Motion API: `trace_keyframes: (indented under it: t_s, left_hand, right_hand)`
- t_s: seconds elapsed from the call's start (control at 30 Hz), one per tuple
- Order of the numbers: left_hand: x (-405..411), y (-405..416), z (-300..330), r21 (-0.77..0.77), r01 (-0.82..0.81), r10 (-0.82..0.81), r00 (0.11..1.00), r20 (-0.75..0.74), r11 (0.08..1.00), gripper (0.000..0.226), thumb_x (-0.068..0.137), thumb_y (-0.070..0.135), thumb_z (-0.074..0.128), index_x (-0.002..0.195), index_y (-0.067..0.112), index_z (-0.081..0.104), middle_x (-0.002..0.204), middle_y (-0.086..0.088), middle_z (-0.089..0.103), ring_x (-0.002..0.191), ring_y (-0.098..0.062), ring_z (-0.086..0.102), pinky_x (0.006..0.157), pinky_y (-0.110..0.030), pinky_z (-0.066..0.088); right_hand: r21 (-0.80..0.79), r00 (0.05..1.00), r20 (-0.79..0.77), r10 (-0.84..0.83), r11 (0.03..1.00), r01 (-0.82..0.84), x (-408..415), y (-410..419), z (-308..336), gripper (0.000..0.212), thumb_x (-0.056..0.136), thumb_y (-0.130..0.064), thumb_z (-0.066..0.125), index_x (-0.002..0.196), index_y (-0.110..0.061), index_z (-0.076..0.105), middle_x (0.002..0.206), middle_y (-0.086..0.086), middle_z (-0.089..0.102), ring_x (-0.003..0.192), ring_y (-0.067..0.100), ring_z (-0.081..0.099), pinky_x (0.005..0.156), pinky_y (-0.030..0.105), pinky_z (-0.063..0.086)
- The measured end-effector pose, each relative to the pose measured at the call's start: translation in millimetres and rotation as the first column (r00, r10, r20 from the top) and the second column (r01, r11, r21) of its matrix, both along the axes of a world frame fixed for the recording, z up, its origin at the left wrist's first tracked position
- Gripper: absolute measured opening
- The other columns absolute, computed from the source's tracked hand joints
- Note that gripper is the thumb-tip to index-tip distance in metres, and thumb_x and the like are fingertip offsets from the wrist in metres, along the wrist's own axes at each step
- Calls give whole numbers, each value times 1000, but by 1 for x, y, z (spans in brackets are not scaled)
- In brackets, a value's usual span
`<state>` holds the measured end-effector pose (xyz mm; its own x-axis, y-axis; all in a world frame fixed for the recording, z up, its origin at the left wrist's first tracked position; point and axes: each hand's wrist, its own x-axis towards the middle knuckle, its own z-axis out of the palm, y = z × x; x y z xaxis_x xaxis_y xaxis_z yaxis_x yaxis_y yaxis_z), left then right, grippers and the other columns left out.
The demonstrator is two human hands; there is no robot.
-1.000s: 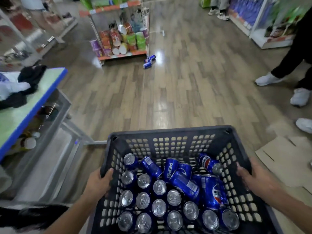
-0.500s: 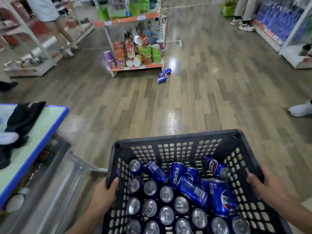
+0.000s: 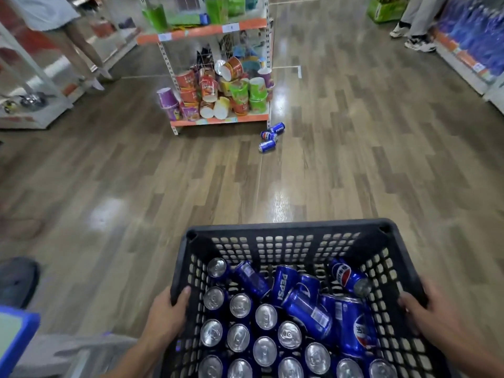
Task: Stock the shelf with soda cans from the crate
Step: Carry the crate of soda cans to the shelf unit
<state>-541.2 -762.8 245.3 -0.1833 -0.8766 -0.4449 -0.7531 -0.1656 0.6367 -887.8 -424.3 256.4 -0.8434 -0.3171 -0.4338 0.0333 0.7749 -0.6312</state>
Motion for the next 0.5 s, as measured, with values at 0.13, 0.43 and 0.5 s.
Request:
trace_keyframes:
  t_s: [0.13, 0.43, 0.5]
  left_hand:
    - [-55, -59, 2, -28, -48, 47, 998, -32, 998, 25, 98, 26, 63, 79, 11, 59, 54, -1, 57, 48, -24, 52, 53, -36, 43]
    - [-162, -194, 18, -55, -104, 100, 992, -75, 993, 19, 100, 29, 60, 97, 12, 67, 64, -3, 62, 55, -20, 55, 55, -31, 42]
    - [-184, -228, 20, -52, -98, 93, 992, -88, 994, 16, 100, 28, 60, 95, 14, 66, 65, -3, 62, 56, -20, 55, 55, -32, 42]
  right_hand:
    - [-68, 999, 9, 38, 997, -37, -57, -87, 12, 17, 96, -9, 59, 105, -21, 52, 73, 11, 67, 48, 22, 60, 39, 27, 47]
    - [-112, 997, -13, 77, 991, -78, -172, -253, 19, 15, 97, -9, 57, 107, -20, 54, 79, 9, 70, 55, 21, 63, 49, 28, 49]
    - [-130, 997, -3, 74, 989, -74, -191, -288, 17, 16, 97, -10, 56, 107, -22, 53, 84, 10, 69, 62, 26, 65, 53, 31, 49]
